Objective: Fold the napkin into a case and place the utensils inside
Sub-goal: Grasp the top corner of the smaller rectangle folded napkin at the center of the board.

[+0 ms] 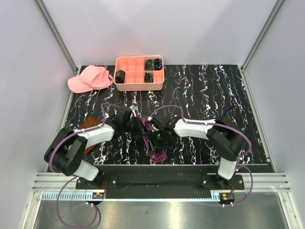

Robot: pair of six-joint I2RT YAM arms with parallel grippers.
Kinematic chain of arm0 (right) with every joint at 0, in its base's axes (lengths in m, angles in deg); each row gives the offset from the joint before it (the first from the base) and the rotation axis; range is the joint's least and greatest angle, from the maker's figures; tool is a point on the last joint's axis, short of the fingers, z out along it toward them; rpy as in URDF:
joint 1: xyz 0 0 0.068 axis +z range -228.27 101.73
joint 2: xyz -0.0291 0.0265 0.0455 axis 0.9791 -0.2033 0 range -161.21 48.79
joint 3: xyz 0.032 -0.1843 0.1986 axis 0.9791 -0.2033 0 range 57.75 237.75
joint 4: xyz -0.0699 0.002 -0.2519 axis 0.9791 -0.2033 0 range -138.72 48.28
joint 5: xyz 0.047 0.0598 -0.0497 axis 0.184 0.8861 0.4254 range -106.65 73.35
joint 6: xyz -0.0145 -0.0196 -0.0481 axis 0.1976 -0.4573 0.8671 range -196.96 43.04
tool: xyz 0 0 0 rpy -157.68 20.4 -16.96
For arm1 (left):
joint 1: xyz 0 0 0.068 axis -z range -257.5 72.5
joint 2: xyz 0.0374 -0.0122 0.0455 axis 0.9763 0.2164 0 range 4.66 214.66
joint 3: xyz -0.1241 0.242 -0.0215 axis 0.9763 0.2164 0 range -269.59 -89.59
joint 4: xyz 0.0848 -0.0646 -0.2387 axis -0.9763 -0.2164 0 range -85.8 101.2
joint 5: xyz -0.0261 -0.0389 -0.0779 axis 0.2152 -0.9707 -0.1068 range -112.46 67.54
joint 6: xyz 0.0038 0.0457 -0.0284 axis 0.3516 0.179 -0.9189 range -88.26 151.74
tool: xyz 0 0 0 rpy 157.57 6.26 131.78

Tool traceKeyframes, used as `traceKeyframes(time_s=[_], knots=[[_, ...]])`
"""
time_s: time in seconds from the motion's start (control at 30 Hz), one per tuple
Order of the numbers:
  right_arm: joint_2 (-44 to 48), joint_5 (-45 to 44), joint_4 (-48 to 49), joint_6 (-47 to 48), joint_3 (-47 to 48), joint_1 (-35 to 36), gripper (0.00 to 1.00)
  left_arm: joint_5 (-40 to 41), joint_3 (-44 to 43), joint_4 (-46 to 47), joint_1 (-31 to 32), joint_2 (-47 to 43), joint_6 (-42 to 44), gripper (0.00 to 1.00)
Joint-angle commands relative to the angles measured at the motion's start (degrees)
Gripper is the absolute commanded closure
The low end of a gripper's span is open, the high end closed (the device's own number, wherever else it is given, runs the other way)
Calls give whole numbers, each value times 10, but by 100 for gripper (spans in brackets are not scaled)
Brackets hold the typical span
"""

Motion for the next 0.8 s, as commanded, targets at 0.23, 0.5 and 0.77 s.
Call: traceKeyframes(time_s=[0.23,0.5,0.77], knots=[[31,-22,2,9,-8,-2,45,-46,-27,50,3,86,34,89],[107,-42,-25,2,-24,-7,28,-2,-13,-5,-5,90,87,93],[163,-51,-35,-1,-47,-55,26,16,-12,-24,-4,80,101,96]])
